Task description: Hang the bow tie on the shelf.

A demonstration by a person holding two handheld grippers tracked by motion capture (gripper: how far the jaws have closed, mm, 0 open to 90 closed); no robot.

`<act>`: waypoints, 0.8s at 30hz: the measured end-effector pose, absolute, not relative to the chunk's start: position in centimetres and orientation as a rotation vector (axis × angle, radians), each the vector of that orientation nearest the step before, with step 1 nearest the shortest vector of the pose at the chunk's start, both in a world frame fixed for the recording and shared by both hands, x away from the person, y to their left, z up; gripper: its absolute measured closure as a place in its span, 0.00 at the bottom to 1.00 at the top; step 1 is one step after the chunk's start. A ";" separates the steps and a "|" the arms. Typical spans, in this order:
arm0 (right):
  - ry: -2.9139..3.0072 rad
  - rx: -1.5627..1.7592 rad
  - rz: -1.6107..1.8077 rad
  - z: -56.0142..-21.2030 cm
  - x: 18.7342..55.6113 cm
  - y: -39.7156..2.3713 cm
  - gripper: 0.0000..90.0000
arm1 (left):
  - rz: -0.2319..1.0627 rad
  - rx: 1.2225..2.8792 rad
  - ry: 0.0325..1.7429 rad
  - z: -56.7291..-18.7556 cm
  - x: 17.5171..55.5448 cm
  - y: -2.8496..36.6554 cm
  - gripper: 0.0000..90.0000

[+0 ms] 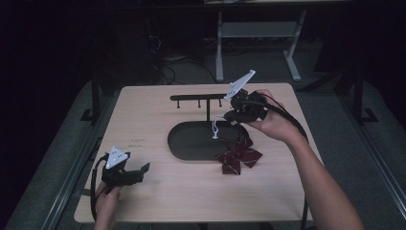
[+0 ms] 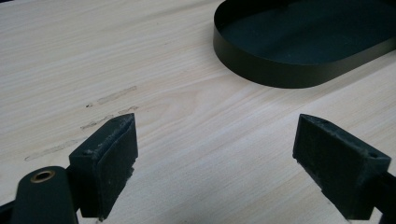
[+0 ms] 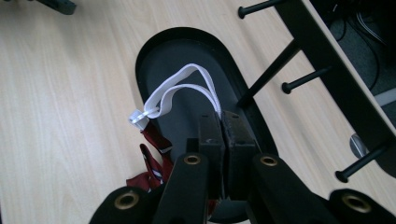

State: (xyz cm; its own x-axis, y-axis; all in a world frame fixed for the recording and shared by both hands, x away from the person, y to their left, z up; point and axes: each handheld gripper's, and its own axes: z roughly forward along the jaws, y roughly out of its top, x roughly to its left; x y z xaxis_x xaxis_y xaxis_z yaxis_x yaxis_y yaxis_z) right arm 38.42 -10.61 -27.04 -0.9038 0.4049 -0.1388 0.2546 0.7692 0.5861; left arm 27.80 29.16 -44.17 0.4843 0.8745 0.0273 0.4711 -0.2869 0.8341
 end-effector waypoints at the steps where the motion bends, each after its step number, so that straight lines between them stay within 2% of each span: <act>1: 2.709 0.527 0.842 -27.0 38.5 -10.5 0.97 | 0.635 1.929 1.113 -44.2 27.8 29.2 0.15; 24: 2.694 0.563 0.811 -25.6 41.4 -9.3 0.97 | 0.633 1.924 1.117 -44.2 27.8 29.2 0.15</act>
State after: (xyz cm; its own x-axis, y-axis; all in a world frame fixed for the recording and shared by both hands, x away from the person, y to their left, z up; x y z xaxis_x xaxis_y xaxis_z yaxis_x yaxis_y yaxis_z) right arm 41.36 -9.33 -25.60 -0.8875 0.4377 -0.1442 0.2854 0.7677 0.5737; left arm 27.76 29.22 -44.15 0.4837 0.8749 0.0257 0.4719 -0.2853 0.8342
